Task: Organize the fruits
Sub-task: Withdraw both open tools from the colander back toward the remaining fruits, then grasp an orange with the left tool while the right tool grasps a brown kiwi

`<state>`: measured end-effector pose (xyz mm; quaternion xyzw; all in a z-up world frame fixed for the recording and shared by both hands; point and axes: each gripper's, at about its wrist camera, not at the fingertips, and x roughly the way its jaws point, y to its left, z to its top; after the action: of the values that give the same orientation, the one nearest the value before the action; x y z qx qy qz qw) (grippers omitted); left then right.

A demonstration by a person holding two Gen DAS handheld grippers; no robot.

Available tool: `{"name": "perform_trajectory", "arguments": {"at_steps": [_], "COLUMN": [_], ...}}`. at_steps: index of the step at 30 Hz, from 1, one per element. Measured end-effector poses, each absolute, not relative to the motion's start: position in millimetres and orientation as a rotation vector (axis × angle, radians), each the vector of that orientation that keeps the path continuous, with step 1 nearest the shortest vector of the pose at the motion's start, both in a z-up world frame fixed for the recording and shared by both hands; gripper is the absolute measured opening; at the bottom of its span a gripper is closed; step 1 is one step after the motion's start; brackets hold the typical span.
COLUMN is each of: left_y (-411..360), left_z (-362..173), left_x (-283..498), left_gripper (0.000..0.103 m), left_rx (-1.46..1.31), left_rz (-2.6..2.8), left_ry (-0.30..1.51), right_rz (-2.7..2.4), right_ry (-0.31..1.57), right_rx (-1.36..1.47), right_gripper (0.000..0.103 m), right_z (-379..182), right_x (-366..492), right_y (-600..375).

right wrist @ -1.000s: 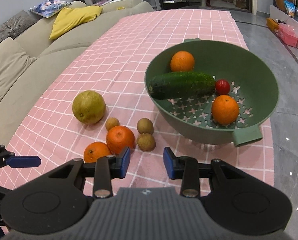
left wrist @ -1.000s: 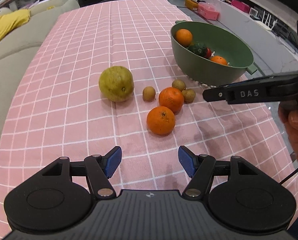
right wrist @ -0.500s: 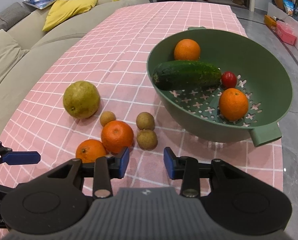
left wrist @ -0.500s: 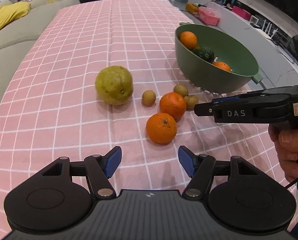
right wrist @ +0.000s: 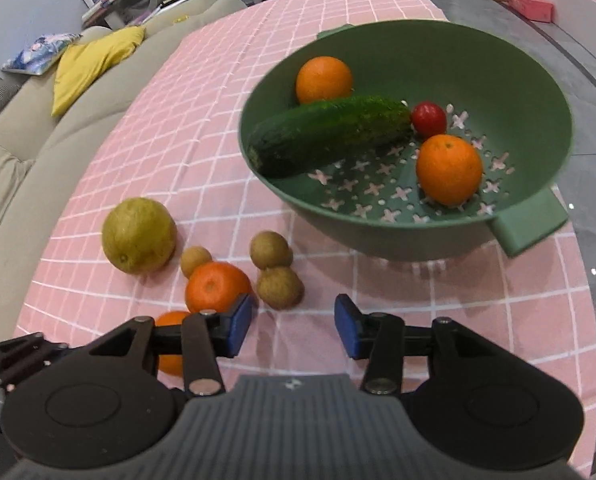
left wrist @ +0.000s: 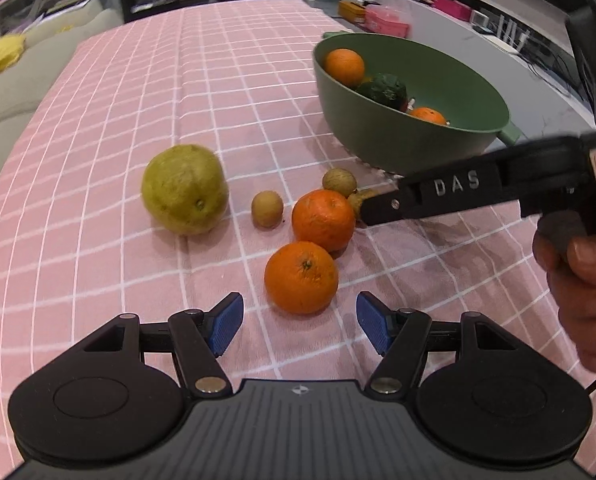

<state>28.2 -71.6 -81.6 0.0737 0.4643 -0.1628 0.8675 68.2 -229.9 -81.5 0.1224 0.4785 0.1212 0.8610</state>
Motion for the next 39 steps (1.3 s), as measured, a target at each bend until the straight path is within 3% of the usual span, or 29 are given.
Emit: {"name": "perform_trajectory", "arguments": {"at_steps": [12, 14, 15, 18, 21, 25, 39], "left_y": [-84, -84, -84, -82, -80, -77, -68], "left_z": [-91, -92, -92, -94, -94, -95, -87], "left_x": [42, 45, 46, 50, 52, 52, 44], "left_gripper": [0.075, 0.074, 0.073, 0.067, 0.065, 0.052, 0.051], "left_rx": [0.310, 0.314, 0.311, 0.291, 0.278, 0.264, 0.232], "left_rz": [-0.494, -0.500, -0.503, -0.511, -0.515, -0.504, -0.492], "left_ry": [0.930, 0.930, 0.931, 0.935, 0.932, 0.937, 0.946], "right_rz": [0.251, 0.244, 0.240, 0.236, 0.245, 0.248, 0.250], "right_ry": [0.990, 0.992, 1.001, 1.019, 1.014, 1.014, 1.034], "right_rx": [0.317, 0.326, 0.331, 0.374, 0.352, 0.351, 0.359], "right_gripper": [0.041, 0.035, 0.027, 0.022, 0.022, 0.022, 0.021], "right_z": [-85, -86, -88, -93, -92, -92, -89], "right_x": [81, 83, 84, 84, 84, 85, 86], "right_y": [-227, -228, -228, -230, -226, -225, -229]}}
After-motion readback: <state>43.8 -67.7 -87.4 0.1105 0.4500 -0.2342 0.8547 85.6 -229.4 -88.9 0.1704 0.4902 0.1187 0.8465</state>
